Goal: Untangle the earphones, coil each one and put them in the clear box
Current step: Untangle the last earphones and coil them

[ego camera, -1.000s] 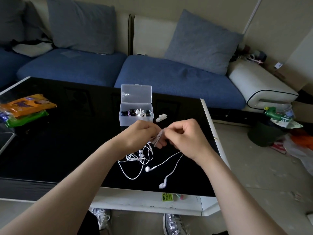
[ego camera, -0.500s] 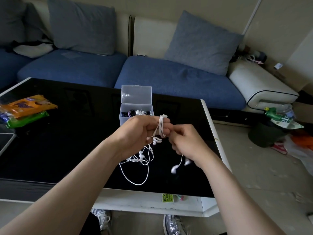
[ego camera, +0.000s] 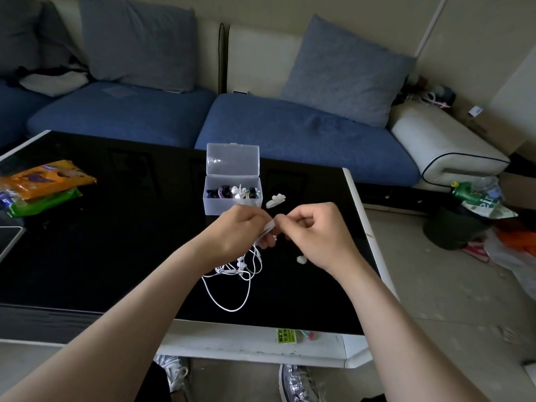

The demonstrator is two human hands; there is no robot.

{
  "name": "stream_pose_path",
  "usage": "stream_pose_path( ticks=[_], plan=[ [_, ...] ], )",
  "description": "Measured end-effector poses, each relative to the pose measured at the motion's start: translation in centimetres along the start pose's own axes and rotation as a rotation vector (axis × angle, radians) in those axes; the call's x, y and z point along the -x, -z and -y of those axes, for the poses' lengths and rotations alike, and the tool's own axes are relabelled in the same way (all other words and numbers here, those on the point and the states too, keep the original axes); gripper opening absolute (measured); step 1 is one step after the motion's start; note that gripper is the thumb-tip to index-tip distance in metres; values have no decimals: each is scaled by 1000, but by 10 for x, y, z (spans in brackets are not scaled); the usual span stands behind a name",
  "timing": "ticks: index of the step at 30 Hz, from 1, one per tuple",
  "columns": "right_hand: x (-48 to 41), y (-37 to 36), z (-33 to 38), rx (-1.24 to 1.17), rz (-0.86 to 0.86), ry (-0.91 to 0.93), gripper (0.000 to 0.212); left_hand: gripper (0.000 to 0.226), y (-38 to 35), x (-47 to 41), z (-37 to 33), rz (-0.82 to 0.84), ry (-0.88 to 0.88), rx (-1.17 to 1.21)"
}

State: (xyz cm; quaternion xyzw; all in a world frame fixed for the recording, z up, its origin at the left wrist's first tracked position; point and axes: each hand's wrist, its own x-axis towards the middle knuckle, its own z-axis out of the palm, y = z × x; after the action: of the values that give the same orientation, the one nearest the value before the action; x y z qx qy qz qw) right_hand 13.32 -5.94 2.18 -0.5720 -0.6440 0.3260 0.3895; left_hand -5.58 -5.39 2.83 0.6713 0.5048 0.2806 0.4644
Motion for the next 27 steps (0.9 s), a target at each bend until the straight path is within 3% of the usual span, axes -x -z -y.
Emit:
stream_pose_path(
  ticks=[3,7,13,21,27],
  plan=[
    [-4,4,-6,-47,-79,11,19,38,0,0,-2,73,8,112],
    [-5,0,-7,-210,-39,-1,14,35,2,-1,-2,134,25,314],
    [-3,-21,4,-437,64,-95,28,32,0,0,-12,25,56,560],
    [4,-32,7,-333,19,58,18,42,3,-7,-7,-115,151,749],
    [-3,-34,0,-241,-50,84,14,43,-6,-6,-15,-239,177,718]
  ],
)
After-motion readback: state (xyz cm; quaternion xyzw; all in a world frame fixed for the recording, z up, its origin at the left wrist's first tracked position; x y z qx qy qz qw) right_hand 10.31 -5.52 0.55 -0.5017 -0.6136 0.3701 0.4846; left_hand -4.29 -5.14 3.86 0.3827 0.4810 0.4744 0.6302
